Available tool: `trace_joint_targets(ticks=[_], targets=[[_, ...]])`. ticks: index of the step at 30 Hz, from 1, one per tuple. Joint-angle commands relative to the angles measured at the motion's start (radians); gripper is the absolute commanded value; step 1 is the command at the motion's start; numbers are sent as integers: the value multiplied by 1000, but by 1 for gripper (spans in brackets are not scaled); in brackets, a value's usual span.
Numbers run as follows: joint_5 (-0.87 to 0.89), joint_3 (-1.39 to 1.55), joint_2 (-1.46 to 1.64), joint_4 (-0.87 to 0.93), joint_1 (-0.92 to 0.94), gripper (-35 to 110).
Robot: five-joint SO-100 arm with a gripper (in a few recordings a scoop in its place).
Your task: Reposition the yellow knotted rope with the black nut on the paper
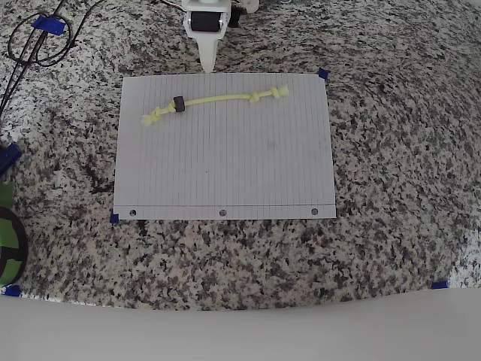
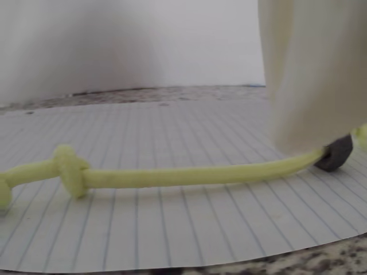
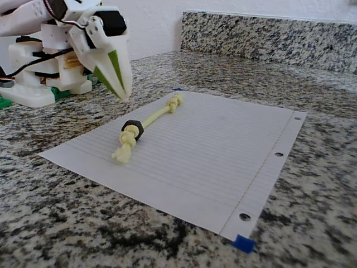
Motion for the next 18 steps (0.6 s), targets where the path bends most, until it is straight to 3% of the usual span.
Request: trace_joint_targets(ticks=[1, 18], targets=[[-55, 3, 2, -17, -44, 0], [-52, 40, 3, -3, -94, 0]])
